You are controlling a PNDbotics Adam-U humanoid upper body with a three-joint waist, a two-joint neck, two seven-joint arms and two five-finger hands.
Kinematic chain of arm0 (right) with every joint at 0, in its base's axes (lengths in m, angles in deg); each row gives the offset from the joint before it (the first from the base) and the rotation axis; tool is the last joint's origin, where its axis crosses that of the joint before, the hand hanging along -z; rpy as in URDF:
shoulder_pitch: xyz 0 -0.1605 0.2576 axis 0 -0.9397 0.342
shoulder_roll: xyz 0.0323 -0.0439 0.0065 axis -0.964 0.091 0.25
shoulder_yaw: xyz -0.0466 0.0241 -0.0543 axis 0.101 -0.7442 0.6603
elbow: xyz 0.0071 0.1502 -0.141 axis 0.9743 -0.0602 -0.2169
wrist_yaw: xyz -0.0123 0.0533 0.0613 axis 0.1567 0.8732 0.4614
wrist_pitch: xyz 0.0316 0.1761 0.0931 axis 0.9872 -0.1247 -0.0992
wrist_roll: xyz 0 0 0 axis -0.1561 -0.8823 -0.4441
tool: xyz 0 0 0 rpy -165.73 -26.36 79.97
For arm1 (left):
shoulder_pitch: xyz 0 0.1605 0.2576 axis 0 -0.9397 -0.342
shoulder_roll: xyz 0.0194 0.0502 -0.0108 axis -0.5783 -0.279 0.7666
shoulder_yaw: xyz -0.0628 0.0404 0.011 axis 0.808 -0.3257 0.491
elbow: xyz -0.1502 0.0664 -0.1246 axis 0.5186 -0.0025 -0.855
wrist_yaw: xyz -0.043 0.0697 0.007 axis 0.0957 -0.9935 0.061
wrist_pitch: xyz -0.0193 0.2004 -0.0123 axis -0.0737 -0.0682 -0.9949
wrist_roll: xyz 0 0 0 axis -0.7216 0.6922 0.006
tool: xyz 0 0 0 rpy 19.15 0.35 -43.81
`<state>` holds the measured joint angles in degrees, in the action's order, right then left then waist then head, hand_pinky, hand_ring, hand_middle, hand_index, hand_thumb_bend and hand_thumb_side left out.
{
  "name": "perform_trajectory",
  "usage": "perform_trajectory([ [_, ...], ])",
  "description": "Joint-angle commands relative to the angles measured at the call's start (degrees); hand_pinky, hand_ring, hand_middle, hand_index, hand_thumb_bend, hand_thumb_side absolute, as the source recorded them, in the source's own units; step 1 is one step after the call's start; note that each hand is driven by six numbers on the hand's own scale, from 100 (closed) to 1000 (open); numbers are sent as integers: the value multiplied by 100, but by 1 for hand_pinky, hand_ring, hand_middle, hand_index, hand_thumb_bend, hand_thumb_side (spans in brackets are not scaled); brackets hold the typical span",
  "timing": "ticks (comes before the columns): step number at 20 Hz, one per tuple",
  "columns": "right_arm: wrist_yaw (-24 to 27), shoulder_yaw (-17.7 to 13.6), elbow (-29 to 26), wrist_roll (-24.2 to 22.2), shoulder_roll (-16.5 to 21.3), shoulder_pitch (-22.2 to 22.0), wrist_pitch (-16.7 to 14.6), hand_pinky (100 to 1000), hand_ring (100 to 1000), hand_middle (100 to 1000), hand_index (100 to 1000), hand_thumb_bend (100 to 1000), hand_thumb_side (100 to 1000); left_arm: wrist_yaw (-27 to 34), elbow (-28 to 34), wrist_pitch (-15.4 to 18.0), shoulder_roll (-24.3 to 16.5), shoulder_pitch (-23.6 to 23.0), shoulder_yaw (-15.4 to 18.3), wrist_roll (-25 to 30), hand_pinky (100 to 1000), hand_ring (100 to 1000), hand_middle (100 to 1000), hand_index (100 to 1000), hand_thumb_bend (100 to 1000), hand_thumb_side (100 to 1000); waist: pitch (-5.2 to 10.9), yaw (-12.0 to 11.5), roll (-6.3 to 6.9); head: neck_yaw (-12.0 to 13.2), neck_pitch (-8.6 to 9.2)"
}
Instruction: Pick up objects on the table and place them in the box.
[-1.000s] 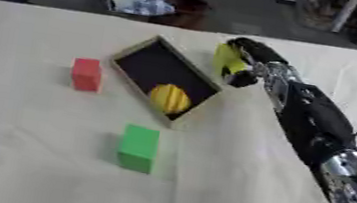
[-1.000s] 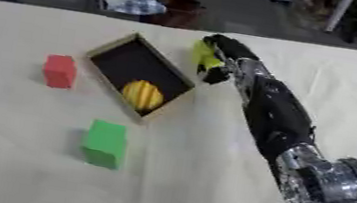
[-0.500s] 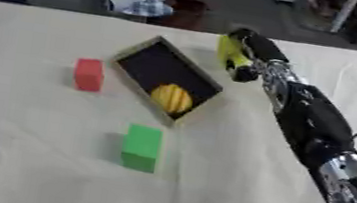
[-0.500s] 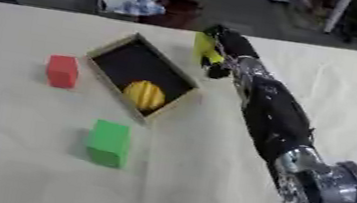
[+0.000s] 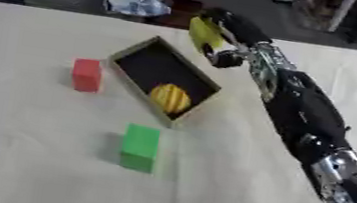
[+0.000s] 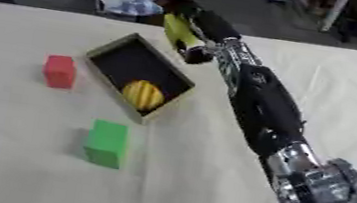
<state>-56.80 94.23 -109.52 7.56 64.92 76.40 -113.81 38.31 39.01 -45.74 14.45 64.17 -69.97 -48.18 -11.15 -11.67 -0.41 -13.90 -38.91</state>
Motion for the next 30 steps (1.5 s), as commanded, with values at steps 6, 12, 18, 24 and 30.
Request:
perform_trajectory([
  [6,310,236,-430,-821,208,-176,-846,612,618,615,764,100,100,24,96,-7,-82,37,59,-50,817,627,658,875,100,896,70,108,33,85,43],
  [12,545,304,-684,-1174,492,-368,-1332,631,647,657,822,100,100,9,96,-17,-99,9,87,-78,817,627,657,875,100,896,97,223,15,137,26],
  [18,615,464,-737,-1692,609,-535,-1535,735,767,830,962,100,388,-2,91,-20,-109,-10,96,-88,817,627,657,875,100,898,112,280,14,155,10],
  [24,532,441,-781,-1896,617,-587,-1624,872,939,1000,1000,231,606,-2,91,-14,-110,-19,100,-94,816,627,656,875,100,896,116,308,35,164,7],
  [30,855,380,-1154,-1696,730,-564,-1642,891,954,1000,1000,208,573,-1,91,-14,-102,-21,101,-95,816,627,656,875,100,897,121,334,37,183,10],
])
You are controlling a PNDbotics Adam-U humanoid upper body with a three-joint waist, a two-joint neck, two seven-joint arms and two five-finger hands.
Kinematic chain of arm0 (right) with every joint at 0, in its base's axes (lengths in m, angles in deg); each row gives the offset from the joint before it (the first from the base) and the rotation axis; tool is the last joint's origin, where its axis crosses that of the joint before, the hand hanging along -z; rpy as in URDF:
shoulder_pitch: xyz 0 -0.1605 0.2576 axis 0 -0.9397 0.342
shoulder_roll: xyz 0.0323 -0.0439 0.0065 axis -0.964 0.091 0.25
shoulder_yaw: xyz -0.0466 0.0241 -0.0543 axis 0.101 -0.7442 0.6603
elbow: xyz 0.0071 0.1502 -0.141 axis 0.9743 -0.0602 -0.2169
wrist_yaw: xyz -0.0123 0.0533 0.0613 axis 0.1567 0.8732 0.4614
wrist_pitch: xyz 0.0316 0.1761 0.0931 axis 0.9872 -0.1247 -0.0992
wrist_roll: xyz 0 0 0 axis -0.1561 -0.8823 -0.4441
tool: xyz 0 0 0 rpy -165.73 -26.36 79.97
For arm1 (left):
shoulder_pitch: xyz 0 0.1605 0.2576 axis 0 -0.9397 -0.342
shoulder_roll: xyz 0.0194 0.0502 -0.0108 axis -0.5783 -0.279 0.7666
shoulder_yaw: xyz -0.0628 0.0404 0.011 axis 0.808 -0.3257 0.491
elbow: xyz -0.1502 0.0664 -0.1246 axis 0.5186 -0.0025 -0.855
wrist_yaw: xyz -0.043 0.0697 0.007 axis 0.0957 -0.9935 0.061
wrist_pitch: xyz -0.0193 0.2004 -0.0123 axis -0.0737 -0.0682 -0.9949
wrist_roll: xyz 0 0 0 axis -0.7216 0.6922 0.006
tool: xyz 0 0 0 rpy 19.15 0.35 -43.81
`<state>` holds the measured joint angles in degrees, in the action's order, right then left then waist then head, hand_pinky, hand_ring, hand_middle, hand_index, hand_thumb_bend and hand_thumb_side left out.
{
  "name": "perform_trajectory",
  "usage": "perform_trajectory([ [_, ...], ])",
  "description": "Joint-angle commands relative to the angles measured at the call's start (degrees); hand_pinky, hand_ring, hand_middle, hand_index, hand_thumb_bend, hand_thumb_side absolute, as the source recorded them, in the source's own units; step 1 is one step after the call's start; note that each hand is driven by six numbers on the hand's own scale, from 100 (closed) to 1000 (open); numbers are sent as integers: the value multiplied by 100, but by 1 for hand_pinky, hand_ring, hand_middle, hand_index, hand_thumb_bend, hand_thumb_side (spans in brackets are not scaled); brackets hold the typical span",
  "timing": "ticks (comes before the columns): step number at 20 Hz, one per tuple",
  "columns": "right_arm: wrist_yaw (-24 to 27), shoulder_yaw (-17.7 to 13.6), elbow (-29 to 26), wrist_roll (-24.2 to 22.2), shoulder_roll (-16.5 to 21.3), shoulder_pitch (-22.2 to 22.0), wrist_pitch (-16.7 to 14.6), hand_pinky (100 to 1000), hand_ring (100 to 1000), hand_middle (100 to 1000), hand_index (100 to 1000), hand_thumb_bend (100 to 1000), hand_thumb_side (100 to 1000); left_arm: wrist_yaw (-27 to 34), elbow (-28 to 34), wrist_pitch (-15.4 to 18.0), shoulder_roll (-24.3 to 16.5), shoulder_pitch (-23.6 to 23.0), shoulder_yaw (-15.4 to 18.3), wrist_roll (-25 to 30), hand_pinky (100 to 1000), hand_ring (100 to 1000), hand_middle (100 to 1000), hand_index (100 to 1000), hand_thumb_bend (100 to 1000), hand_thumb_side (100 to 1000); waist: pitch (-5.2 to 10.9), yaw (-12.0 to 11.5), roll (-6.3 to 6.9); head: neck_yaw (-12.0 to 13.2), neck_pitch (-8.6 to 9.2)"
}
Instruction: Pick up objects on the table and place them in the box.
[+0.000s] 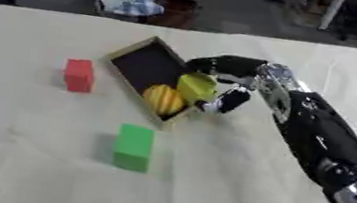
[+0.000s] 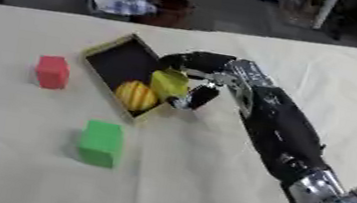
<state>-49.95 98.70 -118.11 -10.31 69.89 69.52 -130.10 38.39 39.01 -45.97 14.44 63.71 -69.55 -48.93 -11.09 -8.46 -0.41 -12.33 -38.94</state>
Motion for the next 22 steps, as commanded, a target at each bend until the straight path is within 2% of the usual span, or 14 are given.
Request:
perform_trajectory([
  [1,259,-66,-432,139,282,119,-37,885,945,1000,1000,202,551,-11,91,9,-107,19,65,-25,817,628,656,875,100,898,116,18,34,35,12],
  [4,544,46,-886,256,455,98,-177,880,937,1000,1000,189,521,-21,88,6,-123,3,80,-41,816,629,656,875,100,899,120,37,9,55,-5],
  [7,869,301,-1391,345,625,15,-403,877,932,1000,1000,176,517,-32,86,-3,-134,-3,84,-45,816,629,656,875,100,901,127,60,-25,90,-16],
  [8,1115,438,-1658,276,699,-35,-454,877,932,1000,1000,176,518,-35,86,-5,-139,-4,86,-47,816,629,656,875,100,900,130,67,-36,96,-21],
  [13,2521,1120,-2993,-755,863,-270,-338,883,934,1000,1000,151,555,-38,86,-9,-160,-9,86,-51,816,630,656,875,100,899,150,84,-62,99,-50],
  [15,2858,1348,-3378,-1239,822,-340,-273,885,937,1000,1000,159,564,-36,84,-9,-164,-9,81,-47,816,630,656,875,100,898,160,79,-64,95,-56],
  [18,3124,1598,-3634,-1853,690,-428,-229,885,938,1000,1000,175,555,-38,75,-11,-170,-16,77,-43,816,631,656,875,100,899,176,71,-67,86,-62],
  [21,3173,1723,-3673,-2245,549,-489,-279,885,937,1000,1000,180,546,-37,69,-9,-169,-14,69,-35,816,631,656,876,100,899,183,65,-69,79,-62],
  [22,3138,1767,-3680,-2346,500,-498,-334,883,942,1000,1000,214,500,-37,67,-10,-169,-12,66,-32,816,631,656,876,100,900,183,61,-70,75,-61],
])
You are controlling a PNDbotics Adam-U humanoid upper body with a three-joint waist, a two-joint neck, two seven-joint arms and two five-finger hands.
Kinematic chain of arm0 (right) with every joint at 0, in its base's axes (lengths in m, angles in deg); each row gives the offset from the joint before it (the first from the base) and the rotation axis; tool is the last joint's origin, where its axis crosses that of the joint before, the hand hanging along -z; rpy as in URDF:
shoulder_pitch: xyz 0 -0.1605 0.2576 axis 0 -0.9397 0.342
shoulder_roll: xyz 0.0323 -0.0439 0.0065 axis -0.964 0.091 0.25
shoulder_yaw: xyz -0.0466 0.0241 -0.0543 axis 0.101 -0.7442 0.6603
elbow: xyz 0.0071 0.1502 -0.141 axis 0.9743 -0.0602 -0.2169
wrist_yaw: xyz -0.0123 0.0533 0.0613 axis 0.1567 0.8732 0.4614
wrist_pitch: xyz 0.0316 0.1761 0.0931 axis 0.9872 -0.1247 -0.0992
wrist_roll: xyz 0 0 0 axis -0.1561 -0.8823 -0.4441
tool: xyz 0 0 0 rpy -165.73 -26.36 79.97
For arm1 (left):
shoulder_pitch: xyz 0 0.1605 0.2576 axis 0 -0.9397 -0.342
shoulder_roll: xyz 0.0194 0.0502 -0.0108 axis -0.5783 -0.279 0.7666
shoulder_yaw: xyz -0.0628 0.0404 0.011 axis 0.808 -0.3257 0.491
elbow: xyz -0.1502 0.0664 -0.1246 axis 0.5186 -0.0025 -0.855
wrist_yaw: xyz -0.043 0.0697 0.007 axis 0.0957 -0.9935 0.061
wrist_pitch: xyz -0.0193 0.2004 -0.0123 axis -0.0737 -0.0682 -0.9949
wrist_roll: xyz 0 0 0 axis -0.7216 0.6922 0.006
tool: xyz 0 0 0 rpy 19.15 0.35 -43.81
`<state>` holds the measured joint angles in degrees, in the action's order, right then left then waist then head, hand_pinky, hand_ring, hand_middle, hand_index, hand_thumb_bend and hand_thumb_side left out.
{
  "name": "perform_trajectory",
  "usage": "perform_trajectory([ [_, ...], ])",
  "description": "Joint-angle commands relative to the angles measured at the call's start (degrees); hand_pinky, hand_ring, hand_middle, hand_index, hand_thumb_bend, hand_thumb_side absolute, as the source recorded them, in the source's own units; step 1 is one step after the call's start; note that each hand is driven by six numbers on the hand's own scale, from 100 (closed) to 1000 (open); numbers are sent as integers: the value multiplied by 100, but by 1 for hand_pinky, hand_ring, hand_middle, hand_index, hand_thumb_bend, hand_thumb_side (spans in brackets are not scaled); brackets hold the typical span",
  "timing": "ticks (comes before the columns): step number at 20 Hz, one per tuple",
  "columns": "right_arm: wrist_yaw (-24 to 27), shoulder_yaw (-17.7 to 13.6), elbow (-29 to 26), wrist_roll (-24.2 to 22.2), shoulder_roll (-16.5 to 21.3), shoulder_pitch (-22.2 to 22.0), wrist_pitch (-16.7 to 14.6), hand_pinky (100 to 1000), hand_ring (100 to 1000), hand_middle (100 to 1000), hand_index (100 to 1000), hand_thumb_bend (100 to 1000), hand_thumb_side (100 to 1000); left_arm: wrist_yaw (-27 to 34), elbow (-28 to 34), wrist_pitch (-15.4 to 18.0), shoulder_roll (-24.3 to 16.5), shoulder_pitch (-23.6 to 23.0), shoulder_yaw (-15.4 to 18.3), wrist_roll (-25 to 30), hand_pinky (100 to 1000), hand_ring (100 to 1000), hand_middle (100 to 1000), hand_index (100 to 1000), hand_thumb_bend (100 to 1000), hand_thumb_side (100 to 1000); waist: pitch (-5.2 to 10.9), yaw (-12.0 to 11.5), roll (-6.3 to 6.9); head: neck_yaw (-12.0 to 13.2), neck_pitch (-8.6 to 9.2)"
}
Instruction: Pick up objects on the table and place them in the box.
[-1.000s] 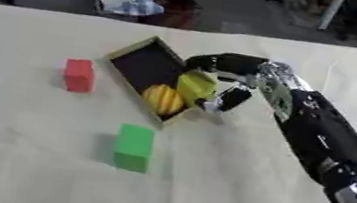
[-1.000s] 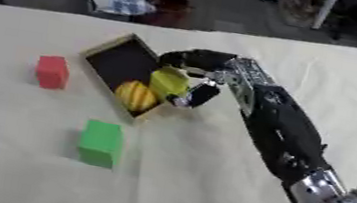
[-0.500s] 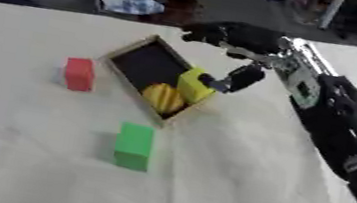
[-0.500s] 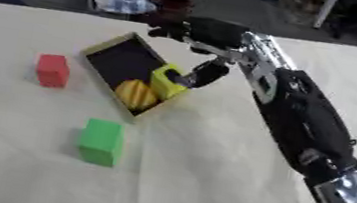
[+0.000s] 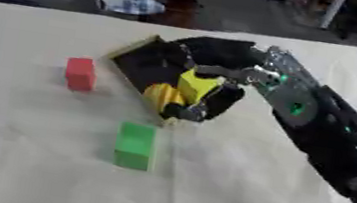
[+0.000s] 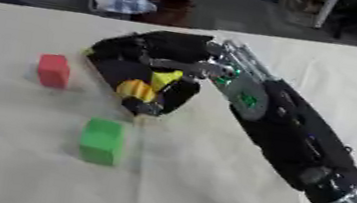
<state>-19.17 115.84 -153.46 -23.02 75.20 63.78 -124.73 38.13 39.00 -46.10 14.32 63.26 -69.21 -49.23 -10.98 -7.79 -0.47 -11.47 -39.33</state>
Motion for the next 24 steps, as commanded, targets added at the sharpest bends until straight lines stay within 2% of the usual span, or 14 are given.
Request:
perform_trajectory([
  [1,1,90,-141,-1162,-76,69,-939,882,945,1000,1000,235,480,-11,67,2,-157,35,30,0,816,632,656,876,100,900,172,-7,-64,-15,-22],
  [3,-211,160,-129,-1300,-159,75,-1126,880,950,1000,1000,292,434,-12,66,4,-158,40,25,6,816,632,656,876,100,897,170,-11,-65,-27,-23],
  [4,-319,196,-97,-1342,-199,68,-1217,880,950,1000,1000,274,436,-11,66,4,-158,44,22,8,816,632,656,876,100,899,167,-15,-66,-33,-22],
  [8,-817,296,84,-1377,-346,41,-1554,876,956,1000,1000,328,371,-16,62,3,-151,55,15,19,816,633,657,876,100,903,150,-32,-66,-40,-21],
  [13,-1391,504,110,-1299,-380,-9,-1609,872,960,1000,1000,383,307,-30,56,2,-154,61,12,24,816,634,657,877,100,906,133,-48,-83,-49,-20],
  [17,-1769,629,141,-1196,-360,-85,-1611,871,958,1000,1000,386,308,-39,56,-2,-153,61,17,23,816,634,657,877,100,907,123,-50,-92,-38,-12],
  [24,-2047,702,203,-964,-365,-119,-1611,871,958,1000,1000,386,308,-42,59,-4,-153,60,19,18,816,634,657,877,100,907,121,-51,-94,-38,-10],
])
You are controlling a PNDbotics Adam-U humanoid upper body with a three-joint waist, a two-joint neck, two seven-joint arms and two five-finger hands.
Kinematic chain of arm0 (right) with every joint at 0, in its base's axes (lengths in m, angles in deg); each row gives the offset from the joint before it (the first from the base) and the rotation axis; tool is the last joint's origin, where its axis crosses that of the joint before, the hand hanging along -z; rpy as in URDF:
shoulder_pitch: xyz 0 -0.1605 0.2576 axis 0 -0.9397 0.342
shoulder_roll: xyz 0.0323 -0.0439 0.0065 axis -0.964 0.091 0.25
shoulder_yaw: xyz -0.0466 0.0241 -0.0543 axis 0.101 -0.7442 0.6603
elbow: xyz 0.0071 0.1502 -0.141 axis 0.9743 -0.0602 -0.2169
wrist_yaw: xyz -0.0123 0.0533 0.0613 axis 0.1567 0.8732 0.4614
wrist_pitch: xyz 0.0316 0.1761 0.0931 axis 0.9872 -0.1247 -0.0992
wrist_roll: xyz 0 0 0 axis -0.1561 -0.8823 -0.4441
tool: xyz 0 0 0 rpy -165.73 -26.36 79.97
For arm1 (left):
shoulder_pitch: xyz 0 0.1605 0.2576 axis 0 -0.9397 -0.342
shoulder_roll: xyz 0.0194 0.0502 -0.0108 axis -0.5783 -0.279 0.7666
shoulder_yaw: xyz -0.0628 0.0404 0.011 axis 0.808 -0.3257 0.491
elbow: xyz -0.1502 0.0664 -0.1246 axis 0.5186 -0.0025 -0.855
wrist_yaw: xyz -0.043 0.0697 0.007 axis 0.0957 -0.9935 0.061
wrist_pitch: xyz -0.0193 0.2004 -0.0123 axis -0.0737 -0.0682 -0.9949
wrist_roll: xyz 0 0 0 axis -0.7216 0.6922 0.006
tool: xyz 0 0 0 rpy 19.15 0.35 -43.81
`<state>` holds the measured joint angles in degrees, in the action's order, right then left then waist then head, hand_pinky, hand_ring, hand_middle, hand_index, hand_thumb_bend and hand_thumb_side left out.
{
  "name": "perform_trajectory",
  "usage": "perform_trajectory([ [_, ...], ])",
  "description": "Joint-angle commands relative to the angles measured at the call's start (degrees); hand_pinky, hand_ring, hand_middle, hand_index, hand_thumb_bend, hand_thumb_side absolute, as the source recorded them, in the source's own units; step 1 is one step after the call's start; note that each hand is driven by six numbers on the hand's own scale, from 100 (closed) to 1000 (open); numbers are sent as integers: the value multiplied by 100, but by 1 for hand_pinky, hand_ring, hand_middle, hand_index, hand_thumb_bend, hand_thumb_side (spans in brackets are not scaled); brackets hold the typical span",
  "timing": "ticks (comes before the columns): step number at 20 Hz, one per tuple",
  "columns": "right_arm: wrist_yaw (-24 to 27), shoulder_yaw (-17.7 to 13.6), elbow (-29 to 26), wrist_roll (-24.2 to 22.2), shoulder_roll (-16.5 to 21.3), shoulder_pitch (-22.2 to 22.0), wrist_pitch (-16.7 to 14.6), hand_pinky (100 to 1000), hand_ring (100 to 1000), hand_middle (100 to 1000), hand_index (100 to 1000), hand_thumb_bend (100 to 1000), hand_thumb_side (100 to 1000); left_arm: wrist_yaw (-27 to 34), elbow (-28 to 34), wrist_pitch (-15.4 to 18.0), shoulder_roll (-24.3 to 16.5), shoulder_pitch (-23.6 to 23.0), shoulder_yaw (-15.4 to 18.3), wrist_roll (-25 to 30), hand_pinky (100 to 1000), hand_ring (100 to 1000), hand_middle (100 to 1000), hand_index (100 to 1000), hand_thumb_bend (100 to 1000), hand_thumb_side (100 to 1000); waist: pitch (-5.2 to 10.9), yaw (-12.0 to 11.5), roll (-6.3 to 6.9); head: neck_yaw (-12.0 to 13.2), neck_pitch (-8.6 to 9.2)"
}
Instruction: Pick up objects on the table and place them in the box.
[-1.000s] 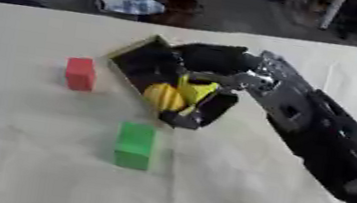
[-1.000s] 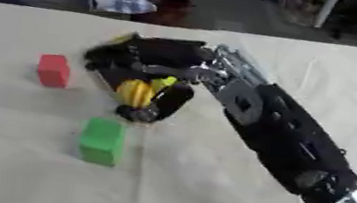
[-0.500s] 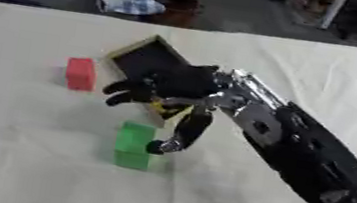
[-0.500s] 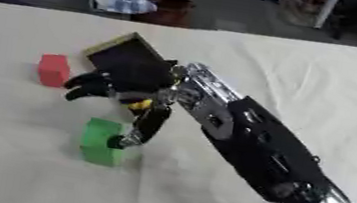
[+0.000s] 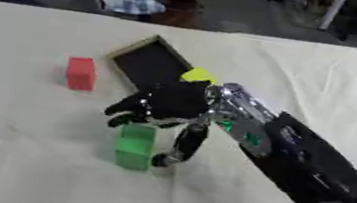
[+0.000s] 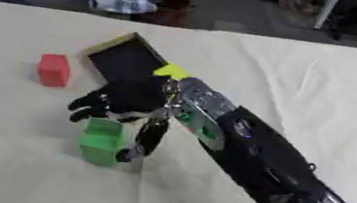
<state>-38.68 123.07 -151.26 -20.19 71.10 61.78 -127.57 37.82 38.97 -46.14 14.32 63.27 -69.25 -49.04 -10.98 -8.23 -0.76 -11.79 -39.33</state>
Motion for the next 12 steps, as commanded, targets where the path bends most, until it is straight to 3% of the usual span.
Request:
perform_trajectory([
  [1,-117,-16,-12,-1225,44,80,-1327,871,958,1000,1000,386,308,-12,63,1,-153,59,22,-1,816,634,657,877,100,907,121,-8,-66,-5,-10],
  [2,-143,5,-12,-1219,40,72,-1327,867,953,998,1000,377,202,-12,62,0,-152,59,20,1,817,636,658,877,100,910,119,-11,-67,-5,-13],
  [4,-231,114,-45,-1257,7,50,-1327,867,951,995,1000,366,159,-18,59,-4,-145,57,15,14,817,636,658,877,100,912,118,-17,-66,-1,-23],
  [12,-290,287,51,-1391,-129,19,-1327,867,934,974,1000,325,139,-28,60,-15,-129,68,3,41,817,637,658,878,100,915,102,-95,-90,-32,-27],
])
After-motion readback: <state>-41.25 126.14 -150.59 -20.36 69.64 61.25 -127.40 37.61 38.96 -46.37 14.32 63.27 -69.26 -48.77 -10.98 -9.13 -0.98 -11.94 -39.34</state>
